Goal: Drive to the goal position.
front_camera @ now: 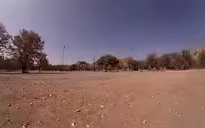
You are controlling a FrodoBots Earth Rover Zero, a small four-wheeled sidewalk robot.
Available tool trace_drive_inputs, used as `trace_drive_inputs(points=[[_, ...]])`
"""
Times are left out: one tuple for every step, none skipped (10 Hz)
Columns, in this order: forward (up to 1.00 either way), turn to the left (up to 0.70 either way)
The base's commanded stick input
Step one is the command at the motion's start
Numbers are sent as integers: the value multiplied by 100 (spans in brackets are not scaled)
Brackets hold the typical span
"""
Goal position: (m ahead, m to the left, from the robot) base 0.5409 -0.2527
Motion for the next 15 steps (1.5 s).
trace_drive_inputs(points=[[50,0],[50,0],[50,0],[50,0],[50,0],[50,0],[50,0],[50,0],[50,0],[50,0],[50,0],[50,0],[50,0],[50,0],[50,0]])
